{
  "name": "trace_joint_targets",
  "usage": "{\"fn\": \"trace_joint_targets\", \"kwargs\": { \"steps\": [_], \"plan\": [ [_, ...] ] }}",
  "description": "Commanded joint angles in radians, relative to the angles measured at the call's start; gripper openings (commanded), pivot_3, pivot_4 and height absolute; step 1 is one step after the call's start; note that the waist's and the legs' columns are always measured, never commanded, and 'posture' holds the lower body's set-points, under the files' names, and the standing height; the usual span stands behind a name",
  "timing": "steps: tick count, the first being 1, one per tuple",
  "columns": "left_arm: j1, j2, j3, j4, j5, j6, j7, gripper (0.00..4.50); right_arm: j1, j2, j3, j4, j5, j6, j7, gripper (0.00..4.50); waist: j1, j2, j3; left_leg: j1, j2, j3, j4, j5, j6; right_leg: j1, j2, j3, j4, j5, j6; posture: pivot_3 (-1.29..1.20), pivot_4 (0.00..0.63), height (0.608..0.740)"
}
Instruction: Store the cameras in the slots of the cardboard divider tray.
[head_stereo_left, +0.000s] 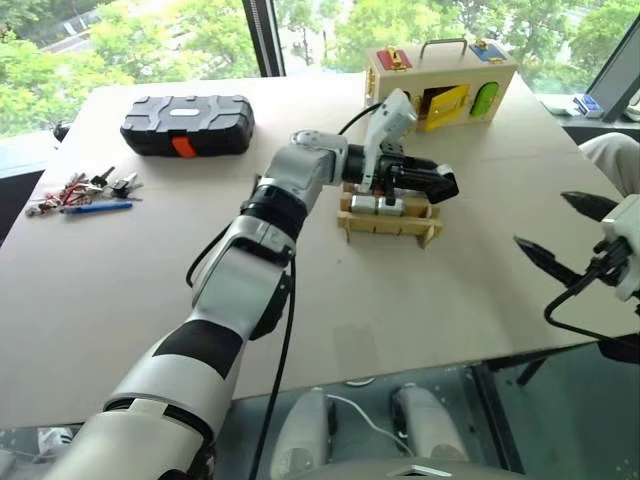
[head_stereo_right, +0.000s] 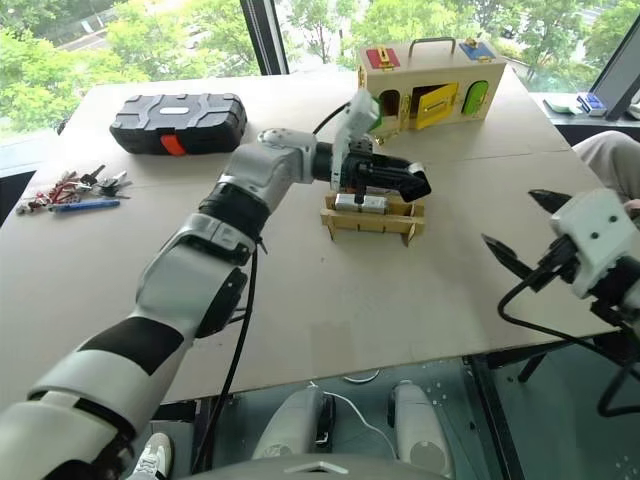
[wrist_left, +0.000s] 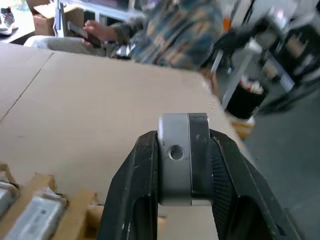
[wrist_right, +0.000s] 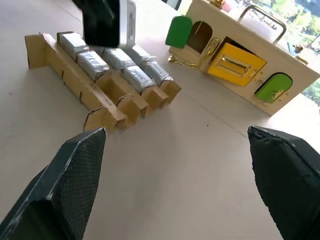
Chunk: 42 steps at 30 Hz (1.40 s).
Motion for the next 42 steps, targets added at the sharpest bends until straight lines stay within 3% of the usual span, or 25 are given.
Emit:
{"fn": "trace_joint_targets", "kwargs": {
  "steps": [1, 7, 18, 23, 40, 42],
  "plan": [
    [-0.053, -0.012, -0.003, 0.118, 0.112, -0.197, 0.002, 0.75, 0.012, -0.019, -0.031, -0.032, 0.052, -0.016, 0.013, 4.50, 0.000, 0.000, 0.000, 0.000, 0.000, 0.000, 0.000, 0.000, 0.001, 0.000, 0.000, 0.000, 0.000, 0.000, 0.001, 0.00, 0.150, 0.740],
    [-0.095, -0.012, 0.022, 0.221, 0.230, -0.281, 0.046, 0.75, -0.017, -0.011, -0.014, -0.062, 0.157, -0.020, -0.001, 4.50, 0.004, 0.000, 0.000, -0.012, -0.001, -0.001, 0.004, -0.001, 0.001, -0.009, 0.000, 0.000, 0.000, 0.003, 0.004, 0.00, 0.150, 0.740],
    [-0.103, -0.079, 0.090, 0.259, 0.323, -0.301, 0.152, 0.75, -0.047, -0.032, 0.030, -0.036, 0.173, -0.040, -0.016, 4.50, 0.013, 0.000, 0.000, -0.013, -0.002, -0.002, 0.004, -0.001, 0.002, -0.009, -0.001, -0.001, -0.001, 0.003, 0.005, 0.00, 0.150, 0.740],
    [-0.096, -0.084, 0.053, 0.265, 0.419, -0.374, 0.257, 0.75, -0.022, -0.028, 0.017, -0.046, 0.171, -0.050, -0.023, 4.50, 0.009, 0.000, 0.000, -0.012, -0.001, -0.002, 0.004, -0.001, 0.002, -0.009, -0.001, -0.001, 0.001, 0.003, 0.005, 0.00, 0.150, 0.740],
    [-0.086, -0.100, 0.037, 0.282, 0.558, -0.405, 0.242, 0.75, 0.066, -0.016, 0.009, -0.095, 0.160, -0.074, -0.083, 4.50, 0.005, 0.000, 0.000, -0.011, -0.002, -0.002, 0.005, -0.001, 0.002, -0.009, -0.001, 0.000, 0.003, 0.003, 0.005, 0.00, 0.150, 0.740],
    [-0.091, -0.097, 0.056, 0.282, 0.539, -0.385, 0.188, 1.80, 0.075, -0.012, 0.010, -0.097, 0.161, -0.076, -0.087, 4.50, 0.005, 0.000, 0.000, -0.011, -0.002, -0.002, 0.005, -0.001, 0.002, -0.009, -0.001, 0.000, 0.003, 0.003, 0.005, 0.00, 0.150, 0.740]
  ]
}}
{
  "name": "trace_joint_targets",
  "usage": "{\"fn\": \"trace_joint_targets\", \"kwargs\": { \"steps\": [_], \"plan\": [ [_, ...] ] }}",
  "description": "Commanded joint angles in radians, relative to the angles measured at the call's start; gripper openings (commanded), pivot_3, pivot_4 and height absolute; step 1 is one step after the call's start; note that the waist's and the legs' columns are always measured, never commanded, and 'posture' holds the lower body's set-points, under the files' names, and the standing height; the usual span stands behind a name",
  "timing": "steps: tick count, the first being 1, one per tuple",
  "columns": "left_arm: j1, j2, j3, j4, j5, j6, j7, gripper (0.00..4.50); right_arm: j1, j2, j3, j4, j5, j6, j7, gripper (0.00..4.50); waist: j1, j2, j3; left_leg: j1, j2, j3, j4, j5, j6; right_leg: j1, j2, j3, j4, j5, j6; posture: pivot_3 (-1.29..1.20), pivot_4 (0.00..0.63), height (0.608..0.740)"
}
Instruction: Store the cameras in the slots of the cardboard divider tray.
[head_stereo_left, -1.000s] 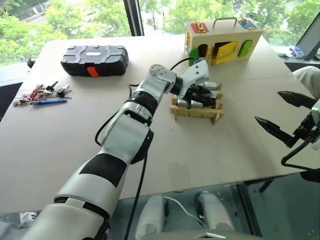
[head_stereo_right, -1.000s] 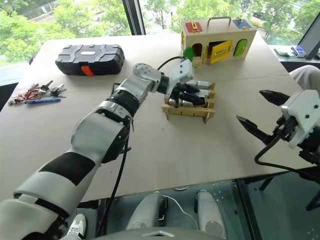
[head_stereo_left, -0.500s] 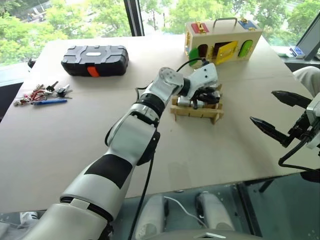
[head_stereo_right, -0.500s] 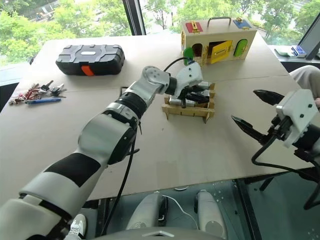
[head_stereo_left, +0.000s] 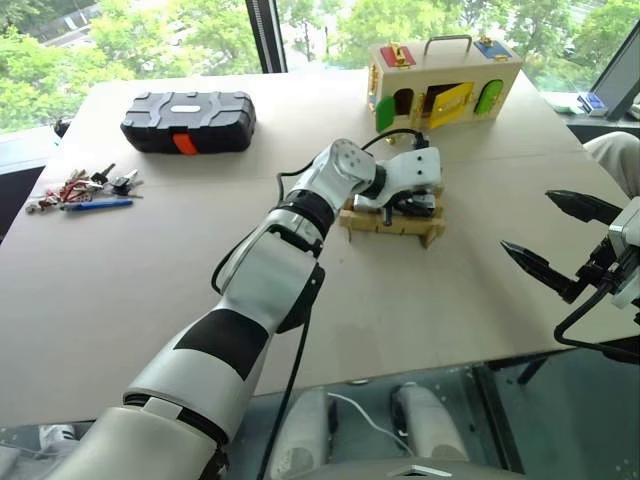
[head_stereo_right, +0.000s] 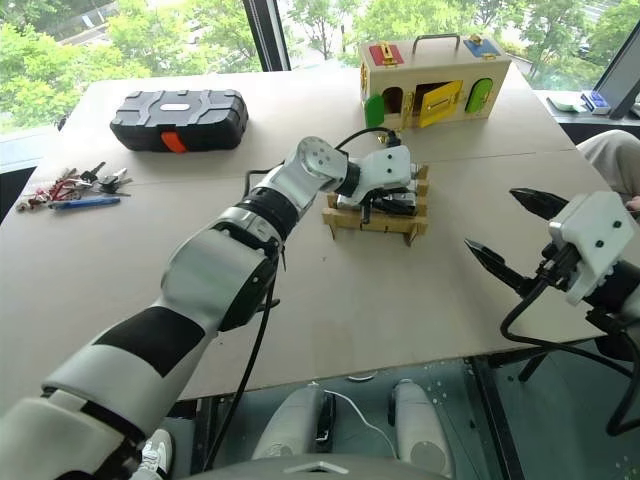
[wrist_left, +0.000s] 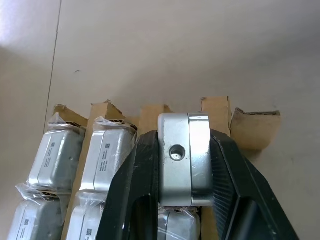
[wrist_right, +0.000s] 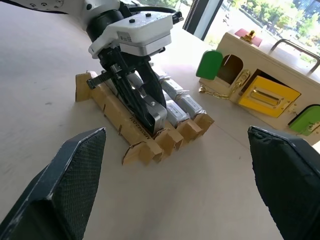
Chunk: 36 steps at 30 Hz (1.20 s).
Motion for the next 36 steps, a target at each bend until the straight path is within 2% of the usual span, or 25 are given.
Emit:
{"fn": "trace_joint_targets", "kwargs": {
  "steps": [1, 4, 8, 12, 14, 16, 18, 21, 24, 27, 30, 36],
  "plan": [
    [-0.034, 0.002, 0.037, -0.011, -0.027, 0.013, -0.059, 2.10, 0.007, 0.004, -0.035, -0.029, 0.005, -0.027, -0.015, 4.50, 0.000, 0.000, 0.000, 0.000, 0.000, 0.000, 0.000, 0.000, 0.000, 0.000, 0.000, 0.000, 0.000, 0.000, 0.000, 0.00, 0.150, 0.740],
    [-0.065, 0.001, 0.157, -0.029, -0.146, 0.071, -0.107, 3.39, 0.021, 0.009, -0.040, -0.038, 0.009, -0.026, -0.022, 4.50, 0.001, 0.000, 0.000, 0.000, 0.000, 0.000, 0.001, 0.000, 0.000, 0.000, 0.000, 0.000, 0.001, 0.000, 0.000, 0.00, 0.150, 0.740],
    [-0.100, 0.043, 0.310, -0.058, -0.301, 0.205, -0.213, 3.39, 0.049, 0.029, -0.044, -0.056, 0.016, -0.022, -0.045, 4.50, 0.000, 0.000, 0.000, 0.000, 0.000, 0.000, 0.001, 0.000, 0.000, 0.000, 0.000, 0.000, 0.001, 0.000, 0.000, 0.00, 0.150, 0.740],
    [-0.030, 0.142, 0.419, -0.124, -0.412, 0.276, -0.231, 3.39, 0.075, 0.080, -0.033, -0.057, 0.004, 0.007, -0.120, 4.50, -0.010, 0.001, 0.000, 0.001, 0.001, 0.000, 0.001, 0.000, 0.000, 0.000, 0.000, 0.000, 0.002, 0.000, 0.000, 0.00, 0.150, 0.740],
    [0.051, 0.186, 0.436, -0.215, -0.450, 0.330, -0.251, 3.92, 0.108, 0.101, -0.040, -0.058, 0.003, 0.011, -0.129, 4.50, -0.014, 0.003, -0.002, 0.002, 0.001, 0.001, 0.001, 0.000, 0.000, 0.000, 0.001, 0.001, 0.003, 0.000, 0.000, 0.00, 0.150, 0.740],
    [0.256, 0.232, 0.428, -0.491, -0.489, 0.404, -0.249, 4.38, 0.134, 0.125, -0.043, -0.061, -0.001, -0.008, -0.140, 4.50, -0.015, 0.004, -0.002, 0.003, 0.002, 0.000, 0.001, 0.000, 0.000, 0.000, 0.001, 0.001, 0.005, 0.000, 0.000, 0.00, 0.150, 0.740],
    [0.402, 0.258, 0.419, -0.716, -0.534, 0.508, -0.229, 4.38, 0.152, 0.132, -0.049, -0.064, 0.018, -0.011, -0.132, 4.50, -0.018, 0.004, -0.002, 0.005, 0.004, -0.001, 0.001, 0.000, 0.000, 0.001, 0.001, 0.004, 0.007, 0.000, 0.000, 0.00, 0.150, 0.740],
    [0.706, 0.327, 0.435, -1.146, -0.595, 0.703, -0.137, 4.38, 0.180, 0.119, -0.055, -0.050, 0.042, -0.017, -0.087, 4.50, -0.021, 0.003, -0.002, 0.004, 0.005, -0.001, 0.002, 0.000, -0.001, 0.000, 0.000, 0.005, 0.007, 0.000, 0.000, 0.00, 0.150, 0.740],
    [0.940, 0.372, 0.463, -1.439, -0.651, 0.842, -0.034, 4.38, 0.193, 0.099, -0.048, -0.012, 0.029, -0.045, -0.040, 4.50, -0.019, 0.003, -0.003, 0.004, 0.005, -0.002, 0.002, 0.000, -0.001, 0.000, -0.003, 0.005, 0.006, 0.000, 0.000, 0.00, 0.150, 0.740],
    [1.095, 0.415, 0.524, -1.597, -0.713, 0.924, 0.039, 4.38, 0.197, 0.084, -0.035, 0.023, -0.001, -0.083, -0.008, 4.50, -0.003, 0.003, -0.003, 0.008, 0.004, -0.001, 0.002, 0.000, -0.001, 0.003, -0.004, 0.005, 0.006, 0.000, 0.000, 0.00, 0.150, 0.740],
    [1.192, 0.450, 0.573, -1.681, -0.758, 0.945, 0.081, 4.38, 0.204, 0.077, -0.043, 0.065, -0.016, -0.121, 0.023, 4.50, 0.005, 0.002, -0.003, 0.019, 0.005, -0.001, 0.001, 0.000, -0.001, 0.015, -0.003, 0.001, 0.003, -0.005, 0.000, 0.00, 0.150, 0.740],
    [1.324, 0.485, 0.663, -1.764, -0.824, 0.955, 0.173, 4.38, 0.182, 0.051, -0.042, 0.168, -0.043, -0.189, 0.075, 4.50, -0.004, 0.002, -0.003, 0.031, 0.007, 0.002, 0.000, 0.001, -0.001, 0.025, -0.003, 0.004, 0.003, -0.005, 0.000, 0.00, 0.150, 0.740]
  ]
}}
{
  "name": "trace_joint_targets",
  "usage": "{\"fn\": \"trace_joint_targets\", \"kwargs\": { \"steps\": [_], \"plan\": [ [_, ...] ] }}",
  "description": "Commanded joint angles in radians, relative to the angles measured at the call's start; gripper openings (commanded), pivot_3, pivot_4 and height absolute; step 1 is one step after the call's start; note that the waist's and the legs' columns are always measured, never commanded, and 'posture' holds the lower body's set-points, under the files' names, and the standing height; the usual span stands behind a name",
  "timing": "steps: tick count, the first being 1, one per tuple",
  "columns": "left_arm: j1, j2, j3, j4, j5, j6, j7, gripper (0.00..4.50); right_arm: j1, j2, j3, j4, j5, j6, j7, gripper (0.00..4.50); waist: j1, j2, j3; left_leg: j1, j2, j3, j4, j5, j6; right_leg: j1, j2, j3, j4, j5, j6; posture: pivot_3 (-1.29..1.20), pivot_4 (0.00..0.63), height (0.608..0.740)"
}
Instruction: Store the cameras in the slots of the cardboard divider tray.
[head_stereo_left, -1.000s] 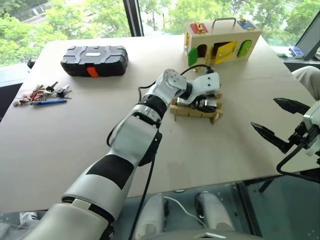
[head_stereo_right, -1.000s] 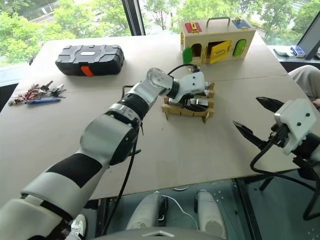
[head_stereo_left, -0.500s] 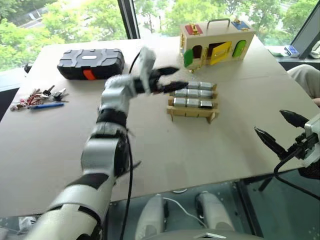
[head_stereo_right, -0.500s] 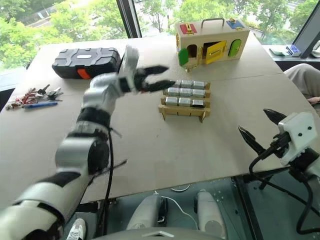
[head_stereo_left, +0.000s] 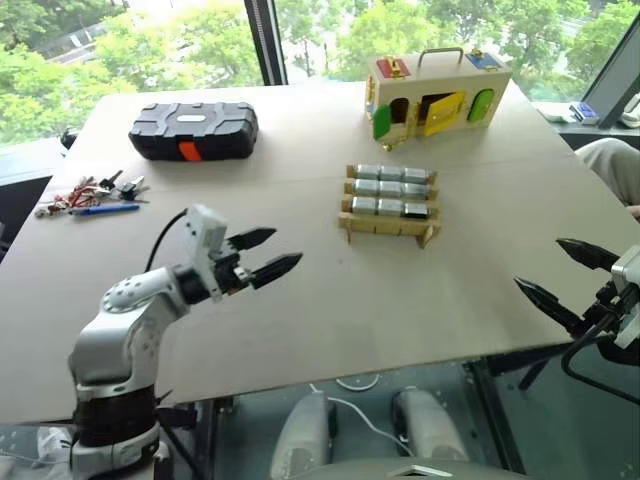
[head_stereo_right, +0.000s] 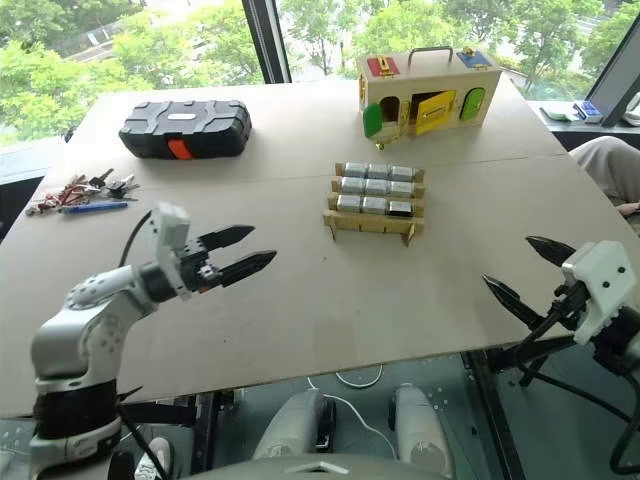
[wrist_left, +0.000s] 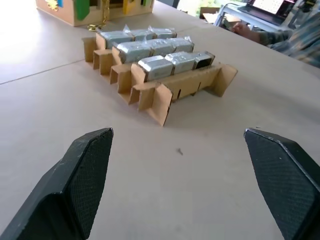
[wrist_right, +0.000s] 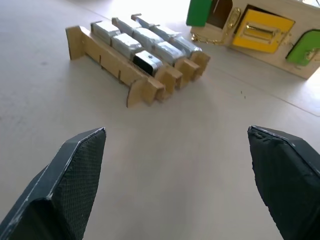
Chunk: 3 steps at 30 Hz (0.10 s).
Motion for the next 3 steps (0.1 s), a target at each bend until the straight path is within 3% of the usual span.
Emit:
{"fn": "trace_joint_targets", "kwargs": {
  "steps": [1, 3],
  "plan": [
    [0.055, 0.015, 0.043, -0.103, -0.058, 0.000, 0.049, 4.38, -0.031, -0.022, -0.016, 0.036, -0.012, -0.055, 0.026, 4.50, -0.001, 0.000, 0.000, 0.000, 0.000, 0.000, 0.000, 0.000, 0.000, 0.000, 0.000, 0.000, 0.000, 0.000, 0.000, 0.00, 0.150, 0.740],
    [0.095, 0.006, 0.051, -0.147, -0.088, 0.014, 0.086, 4.38, -0.053, -0.030, -0.004, 0.070, -0.023, -0.072, 0.034, 4.50, -0.001, 0.000, 0.000, 0.001, 0.001, 0.001, 0.000, 0.000, 0.000, 0.000, 0.000, 0.000, 0.000, 0.000, 0.000, 0.00, 0.150, 0.740]
  ]
}}
